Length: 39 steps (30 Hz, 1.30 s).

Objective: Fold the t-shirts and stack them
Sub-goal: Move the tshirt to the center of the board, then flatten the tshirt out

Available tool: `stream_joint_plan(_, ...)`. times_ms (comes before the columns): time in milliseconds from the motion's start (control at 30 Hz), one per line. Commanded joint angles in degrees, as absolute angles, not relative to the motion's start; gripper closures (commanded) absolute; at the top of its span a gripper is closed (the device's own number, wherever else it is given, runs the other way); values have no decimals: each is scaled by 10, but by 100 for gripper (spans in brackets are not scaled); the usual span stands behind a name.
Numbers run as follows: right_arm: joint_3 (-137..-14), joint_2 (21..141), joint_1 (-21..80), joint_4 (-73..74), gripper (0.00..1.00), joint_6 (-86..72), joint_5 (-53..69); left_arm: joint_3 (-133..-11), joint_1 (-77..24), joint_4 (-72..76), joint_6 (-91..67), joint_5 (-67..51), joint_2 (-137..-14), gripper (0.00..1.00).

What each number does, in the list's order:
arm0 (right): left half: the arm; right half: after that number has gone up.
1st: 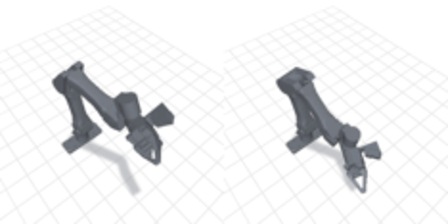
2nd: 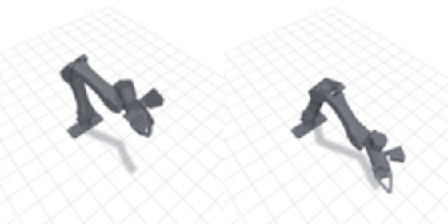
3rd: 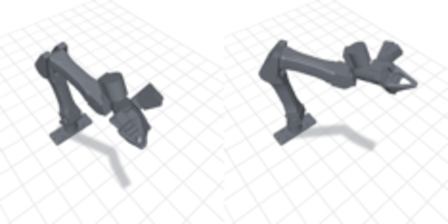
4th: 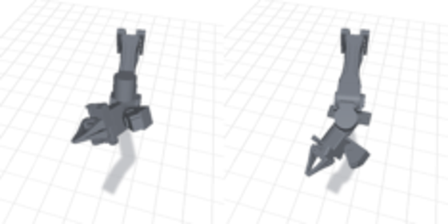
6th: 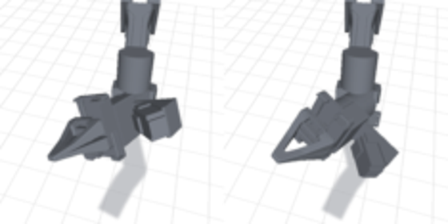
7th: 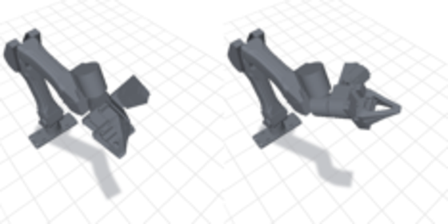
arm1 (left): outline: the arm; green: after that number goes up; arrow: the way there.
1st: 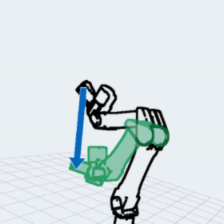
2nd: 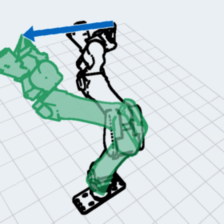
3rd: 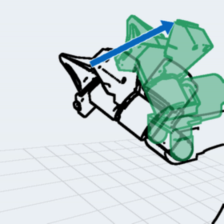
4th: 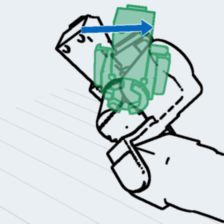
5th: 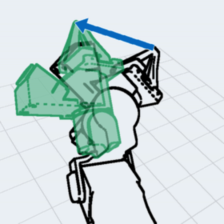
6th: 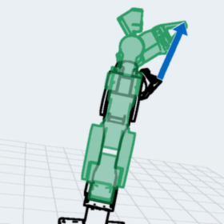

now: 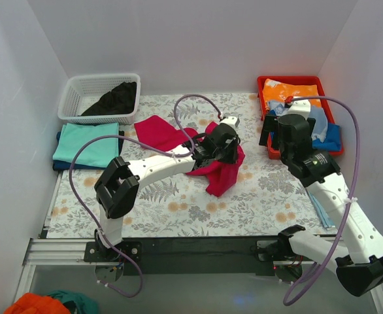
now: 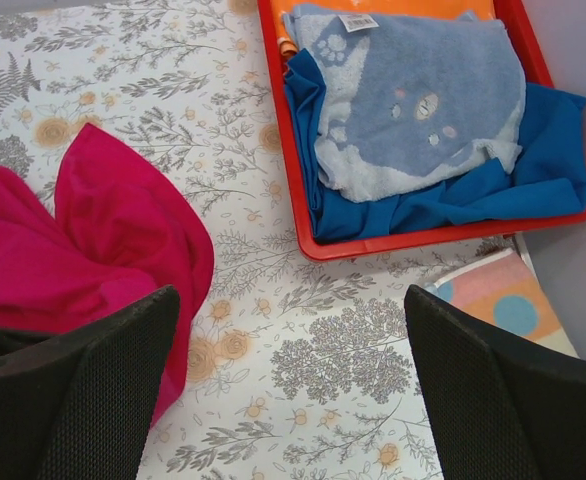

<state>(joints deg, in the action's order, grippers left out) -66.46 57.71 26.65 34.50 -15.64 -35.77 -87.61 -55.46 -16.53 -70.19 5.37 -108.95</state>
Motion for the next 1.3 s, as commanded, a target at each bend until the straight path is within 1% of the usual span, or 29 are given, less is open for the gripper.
stream_joint_plan(0, -643, 561, 265, 309, 2, -98, -303, -910, -546, -193, -662, 187, -1053, 48)
stream_joint_plan(33, -632, 559, 266, 303, 2, -95, -301, -909, -545, -192, -659, 198, -1048, 35)
stream_joint_plan(67, -625, 553, 265, 286, 2, -98, -301, -907, -541, -193, -657, 214, -1040, 26)
stream_joint_plan(100, -614, 548, 265, 273, 2, -102, -294, -904, -539, -197, -660, 224, -1027, 20)
stream_joint_plan(167, -592, 537, 265, 239, 2, -105, -255, -881, -533, -221, -678, 241, -1009, 17)
stream_joint_plan(200, -591, 540, 265, 236, 1, -108, -210, -868, -530, -231, -703, 251, -990, 17)
stream_joint_plan(267, -595, 561, 265, 250, 2, -120, -179, -832, -515, -256, -735, 252, -970, 17)
stream_joint_plan(300, -595, 569, 265, 256, 2, -123, -153, -793, -508, -264, -747, 243, -960, 20)
stream_joint_plan(333, -596, 584, 267, 262, 2, -126, -148, -772, -501, -272, -775, 236, -947, 25)
stream_joint_plan(367, -597, 590, 269, 273, 3, -132, -149, -755, -487, -287, -785, 233, -943, 27)
stream_joint_plan(400, -593, 591, 270, 275, 4, -137, -156, -725, -481, -296, -795, 235, -940, 28)
stream_joint_plan(467, -591, 595, 272, 276, 4, -140, -156, -703, -463, -312, -820, 241, -933, 32)
stream_joint_plan(567, -585, 606, 278, 277, 5, -141, -142, -660, -435, -279, -823, 201, -932, 35)
stream_joint_plan(667, -577, 620, 291, 279, 7, -152, -132, -655, -413, -252, -821, 175, -959, 38)
stream_joint_plan(800, -566, 626, 312, 277, 7, -174, -136, -660, -393, -220, -822, 148, -997, 45)
stream_joint_plan(867, -560, 626, 323, 276, 7, -181, -140, -664, -383, -197, -823, 122, -1011, 47)
stream_joint_plan(900, -558, 627, 326, 276, 8, -182, -147, -667, -380, -194, -824, 115, -1030, 51)
stream_joint_plan(967, -555, 623, 328, 276, 8, -185, -155, -678, -375, -194, -824, 106, -1045, 54)
stream_joint_plan(1000, -554, 621, 329, 277, 8, -186, -160, -679, -375, -194, -826, 105, -1057, 58)
stream_joint_plan(1100, -548, 614, 329, 279, 8, -190, -172, -678, -374, -190, -828, 95, -1068, 65)
stream_joint_plan(1133, -548, 611, 330, 280, 8, -192, -175, -679, -374, -190, -828, 93, -1070, 74)
stream_joint_plan(1200, -543, 609, 330, 282, 8, -195, -180, -678, -372, -190, -829, 93, -1071, 82)
stream_joint_plan(1233, -541, 608, 330, 286, 8, -197, -182, -678, -370, -192, -829, 95, -1066, 93)
stream_joint_plan(1267, -540, 608, 330, 287, 8, -199, -181, -678, -369, -192, -829, 97, -1064, 99)
